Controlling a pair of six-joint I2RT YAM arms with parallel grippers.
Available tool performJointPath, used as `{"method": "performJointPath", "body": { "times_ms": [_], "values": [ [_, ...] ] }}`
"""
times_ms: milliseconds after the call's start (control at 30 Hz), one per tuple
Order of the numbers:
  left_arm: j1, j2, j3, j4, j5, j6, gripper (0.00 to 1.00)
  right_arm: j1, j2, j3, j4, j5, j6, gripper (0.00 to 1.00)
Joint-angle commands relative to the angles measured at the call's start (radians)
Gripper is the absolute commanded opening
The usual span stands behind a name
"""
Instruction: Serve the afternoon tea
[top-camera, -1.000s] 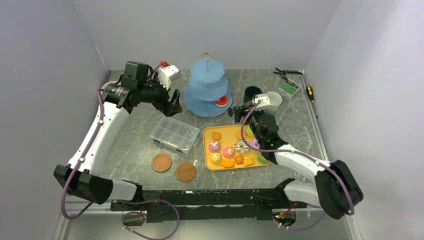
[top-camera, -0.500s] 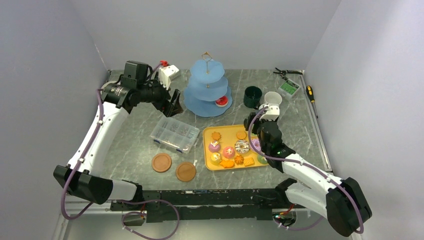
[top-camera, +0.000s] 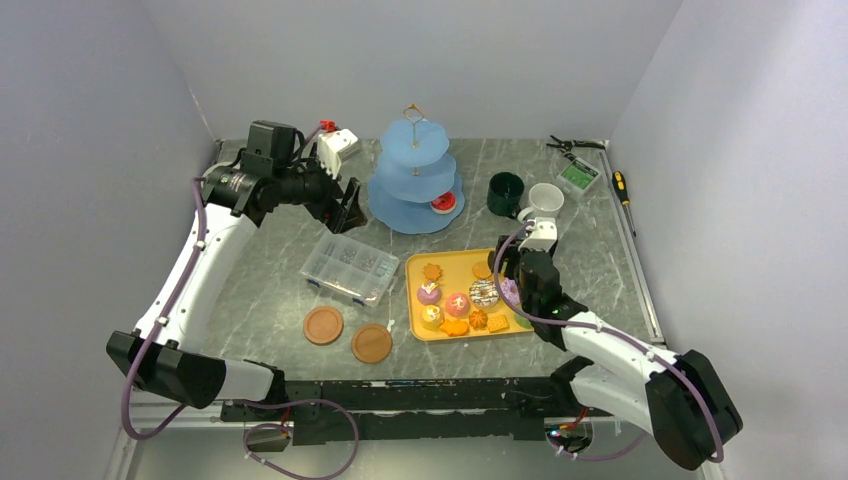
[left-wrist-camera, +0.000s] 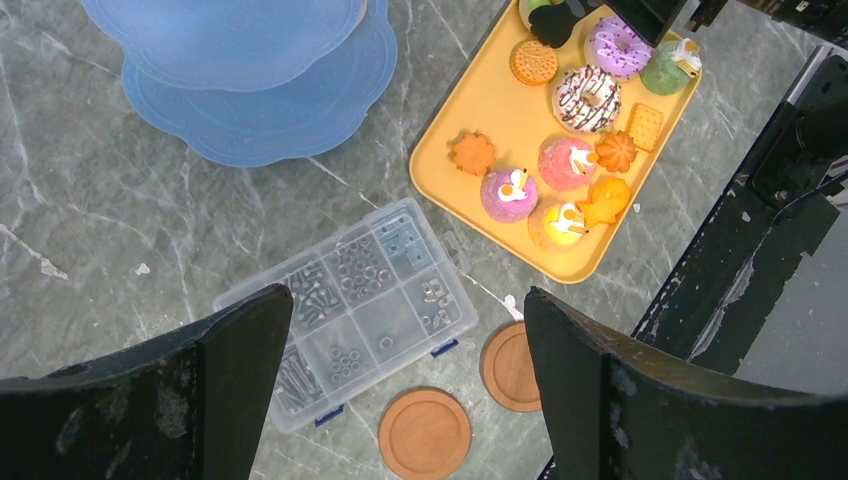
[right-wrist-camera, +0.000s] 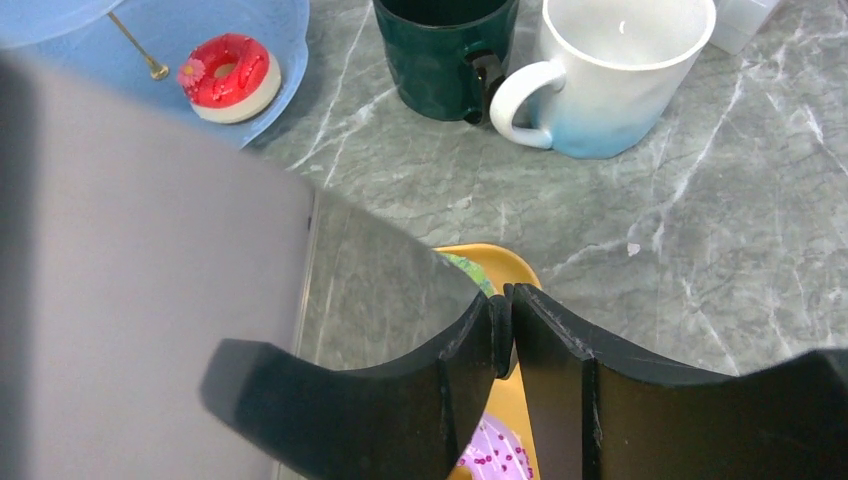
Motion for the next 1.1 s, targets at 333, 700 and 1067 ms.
{"method": "performJointPath", "body": {
  "times_ms": [333, 700, 1067],
  "values": [
    [0.002, -0.013, 0.052, 0.021, 0.015, -0.003, 0.91, -0.001, 0.076, -0.025, 0.221, -0.017, -0.007, 0.59],
    [0.002, -0.010, 0.049, 0.026, 0.011, -0.006, 0.90, -0.001, 0.055, 0.151, 0.234, -0.180, -0.073, 0.53],
    [0.002, -0.021, 0.040, 0.020, 0.000, 0.005, 0.90, 0.050, 0.373, 0.332, 0.403, -0.430, 0.002, 0.50]
  ]
}}
